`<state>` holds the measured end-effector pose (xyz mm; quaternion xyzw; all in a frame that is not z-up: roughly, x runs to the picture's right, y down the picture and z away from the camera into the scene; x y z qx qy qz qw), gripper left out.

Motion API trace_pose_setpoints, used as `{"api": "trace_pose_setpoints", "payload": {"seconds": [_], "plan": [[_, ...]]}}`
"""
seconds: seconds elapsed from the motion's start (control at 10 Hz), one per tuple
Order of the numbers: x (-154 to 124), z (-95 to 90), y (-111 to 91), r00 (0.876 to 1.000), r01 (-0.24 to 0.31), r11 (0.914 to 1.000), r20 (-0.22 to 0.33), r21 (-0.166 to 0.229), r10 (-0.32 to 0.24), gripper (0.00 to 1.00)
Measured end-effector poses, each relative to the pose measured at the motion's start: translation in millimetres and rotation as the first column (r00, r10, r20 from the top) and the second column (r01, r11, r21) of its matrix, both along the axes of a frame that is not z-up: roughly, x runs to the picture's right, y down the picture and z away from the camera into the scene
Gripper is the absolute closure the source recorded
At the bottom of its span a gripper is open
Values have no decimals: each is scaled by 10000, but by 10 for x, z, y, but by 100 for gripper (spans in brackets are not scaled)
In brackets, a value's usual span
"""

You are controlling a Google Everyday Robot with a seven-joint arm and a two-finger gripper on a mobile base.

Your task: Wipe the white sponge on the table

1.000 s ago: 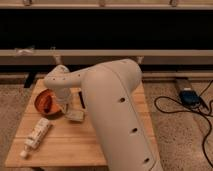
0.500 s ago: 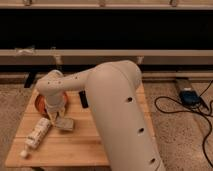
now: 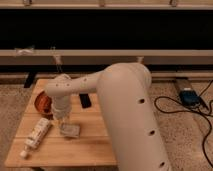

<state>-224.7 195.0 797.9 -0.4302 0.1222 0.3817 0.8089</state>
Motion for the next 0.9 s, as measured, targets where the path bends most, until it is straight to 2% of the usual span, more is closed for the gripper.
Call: {"api": "trace_pose_setpoints", "payload": {"seconds": [0.3,0.4,0.6,0.8,0.9], "plan": [[391,36,38,9973,-324,9991,-674,-261,306,100],[597,102,4,9926,-557,9981,-1097,-261,525,100],[831,216,-60,9854,-782,9968,-1531,-188,744,100],[1095,436,-167,9754,-994,9950,-1977,15,977,100],[1127,499,-211,9740,-1007,9949,-2033,81,1002,100]]}}
